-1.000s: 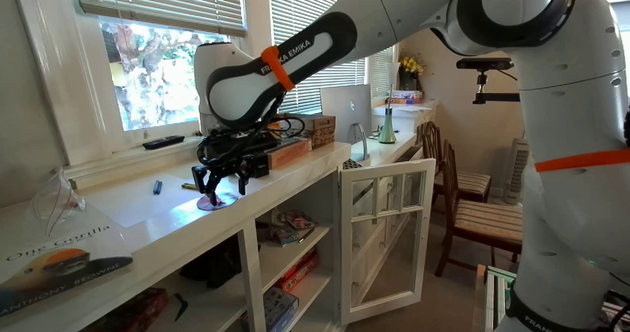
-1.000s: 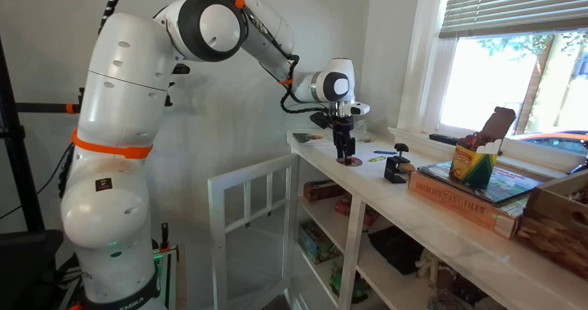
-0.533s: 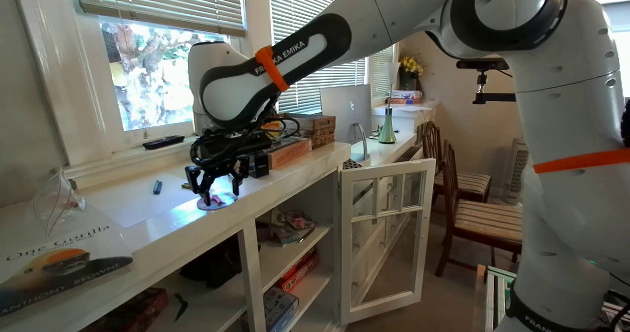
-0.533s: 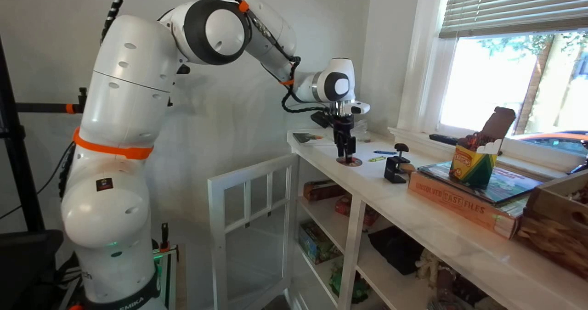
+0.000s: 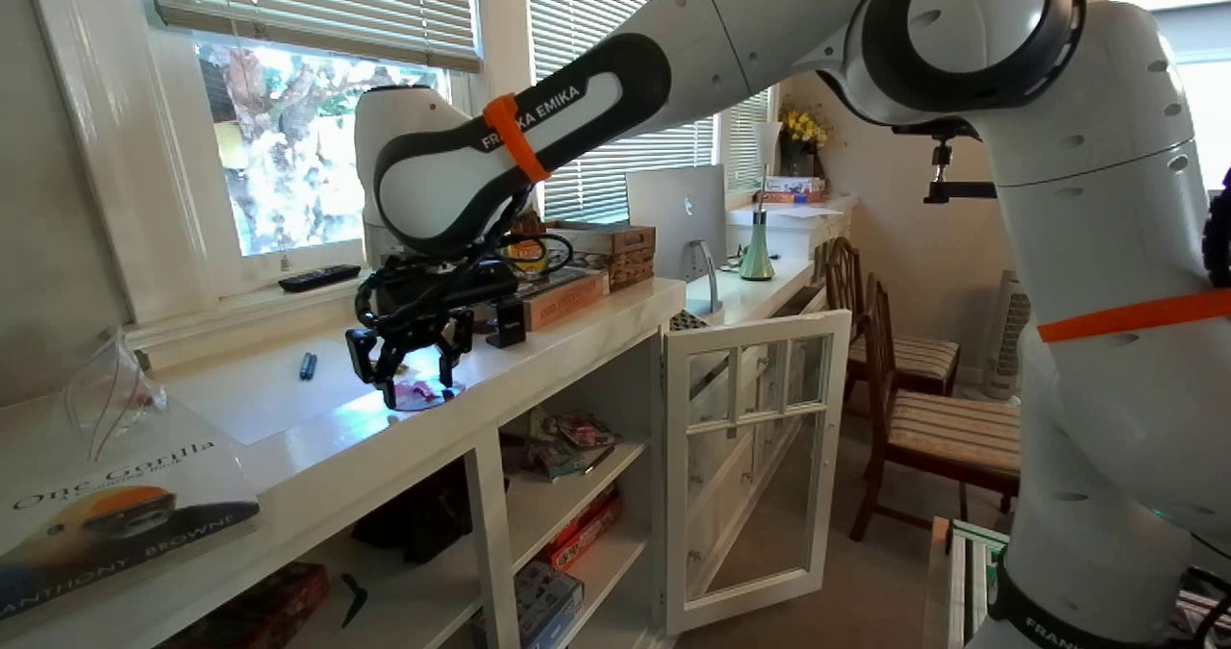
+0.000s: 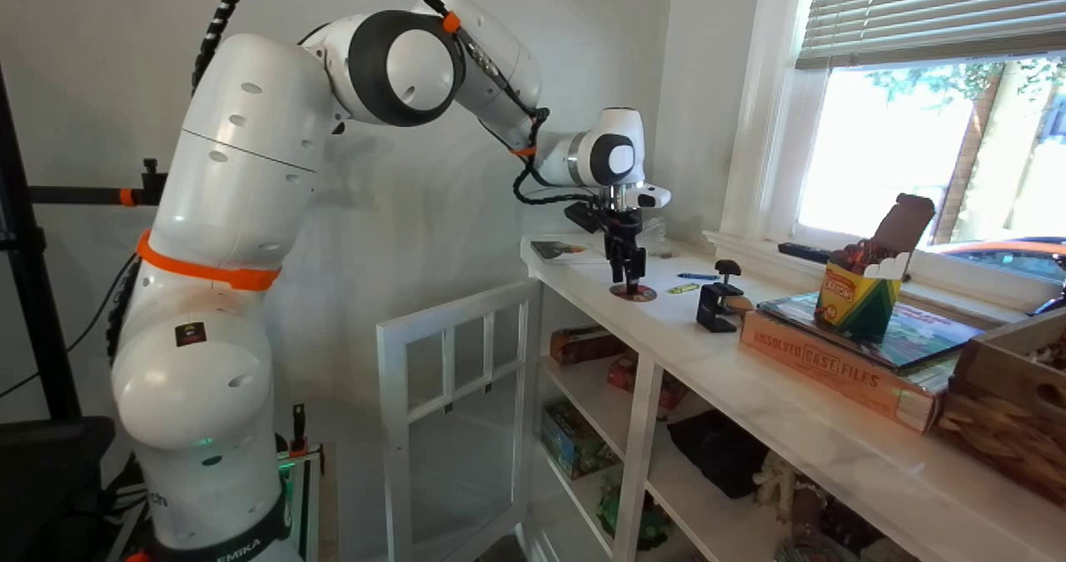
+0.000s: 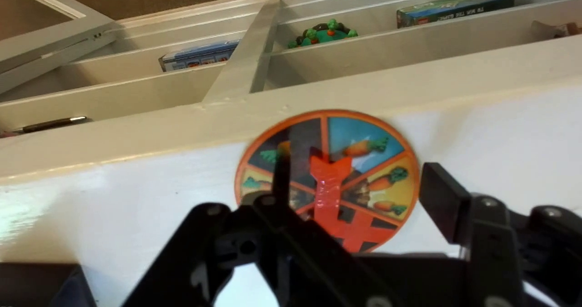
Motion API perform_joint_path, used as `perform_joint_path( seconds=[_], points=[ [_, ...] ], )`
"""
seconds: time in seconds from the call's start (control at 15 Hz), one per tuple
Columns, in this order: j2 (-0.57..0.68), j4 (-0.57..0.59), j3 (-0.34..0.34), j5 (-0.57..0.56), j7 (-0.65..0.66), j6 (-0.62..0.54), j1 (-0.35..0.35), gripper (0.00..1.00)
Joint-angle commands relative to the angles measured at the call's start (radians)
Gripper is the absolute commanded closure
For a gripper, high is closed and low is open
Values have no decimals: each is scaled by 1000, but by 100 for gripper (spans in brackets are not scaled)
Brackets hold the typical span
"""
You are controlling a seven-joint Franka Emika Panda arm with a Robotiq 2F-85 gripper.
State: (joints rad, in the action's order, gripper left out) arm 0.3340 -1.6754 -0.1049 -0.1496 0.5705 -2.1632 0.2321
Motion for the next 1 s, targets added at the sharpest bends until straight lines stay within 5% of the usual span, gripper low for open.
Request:
perform_joint_path(
  seconds=[0.0, 0.93],
  points=[
    [38, 45, 3, 33, -29, 9, 12, 26],
    [81, 115, 6, 47, -48, 18, 36, 28]
  ],
)
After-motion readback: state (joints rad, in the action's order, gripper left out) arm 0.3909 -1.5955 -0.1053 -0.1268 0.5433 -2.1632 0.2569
